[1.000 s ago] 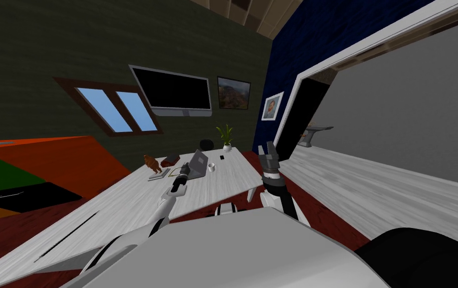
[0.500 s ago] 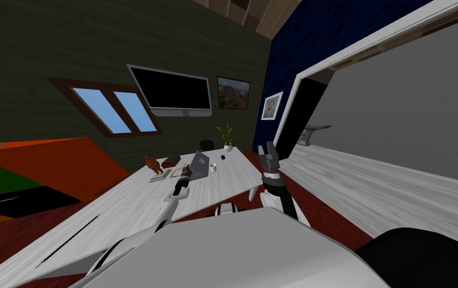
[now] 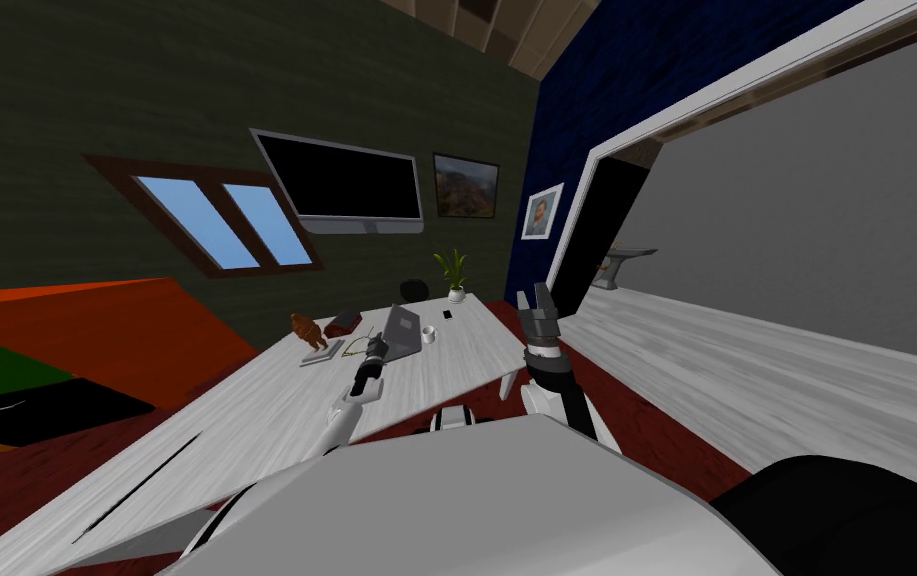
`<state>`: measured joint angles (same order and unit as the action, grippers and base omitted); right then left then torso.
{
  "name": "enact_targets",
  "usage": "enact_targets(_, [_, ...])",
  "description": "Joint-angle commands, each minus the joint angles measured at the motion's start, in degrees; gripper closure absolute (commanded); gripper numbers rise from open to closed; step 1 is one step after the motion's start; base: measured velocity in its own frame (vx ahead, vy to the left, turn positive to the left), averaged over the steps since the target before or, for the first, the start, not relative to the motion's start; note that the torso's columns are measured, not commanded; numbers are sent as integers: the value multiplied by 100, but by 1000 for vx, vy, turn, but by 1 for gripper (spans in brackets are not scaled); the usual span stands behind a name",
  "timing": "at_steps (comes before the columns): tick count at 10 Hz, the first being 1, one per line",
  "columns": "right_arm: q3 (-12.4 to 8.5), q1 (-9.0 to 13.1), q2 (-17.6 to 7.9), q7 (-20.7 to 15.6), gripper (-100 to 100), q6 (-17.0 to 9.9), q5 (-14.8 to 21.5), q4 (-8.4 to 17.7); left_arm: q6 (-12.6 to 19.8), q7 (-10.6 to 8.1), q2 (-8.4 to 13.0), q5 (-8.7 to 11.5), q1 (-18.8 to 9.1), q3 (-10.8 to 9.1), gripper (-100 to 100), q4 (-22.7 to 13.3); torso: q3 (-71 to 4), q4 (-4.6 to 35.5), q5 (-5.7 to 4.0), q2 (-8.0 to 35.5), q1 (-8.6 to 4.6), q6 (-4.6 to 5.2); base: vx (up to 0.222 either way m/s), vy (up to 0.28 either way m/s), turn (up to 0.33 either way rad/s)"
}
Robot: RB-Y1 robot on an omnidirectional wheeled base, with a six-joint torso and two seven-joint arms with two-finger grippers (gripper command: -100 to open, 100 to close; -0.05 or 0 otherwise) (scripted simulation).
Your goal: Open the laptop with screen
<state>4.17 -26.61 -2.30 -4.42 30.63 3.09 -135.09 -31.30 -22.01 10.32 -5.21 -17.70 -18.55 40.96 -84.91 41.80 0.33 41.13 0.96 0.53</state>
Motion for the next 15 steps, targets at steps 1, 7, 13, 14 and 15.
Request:
enact_targets(1, [0, 0, 0, 0, 0, 0, 0, 0, -93, 17, 0, 10, -63, -21, 100, -172, -1, -1, 0, -2, -4, 3, -16, -8, 26])
enact_targets(7, [0, 0, 0, 0, 0, 0, 0, 0, -839, -321, -37, 997, 324, 398, 100, -498, 25, 13, -2, 31, -16, -1, -6, 36, -106])
enact_targets(13, [0, 0, 0, 0, 0, 0, 0, 0, -839, -321, -37, 997, 324, 398, 100, -498, 47, 57, -38, 33, 25, -48, -2, 10, -25])
enact_targets(14, [0, 0, 0, 0, 0, 0, 0, 0, -839, -321, -37, 997, 324, 398, 100, -498, 50, 57, -39, 32, 22, -53, 2, -12, 32])
enact_targets(15, [0, 0, 0, 0, 0, 0, 0, 0, -839, -321, -37, 997, 324, 398, 100, -498, 51, 56, -40, 31, 18, -56, 3, -19, 35])
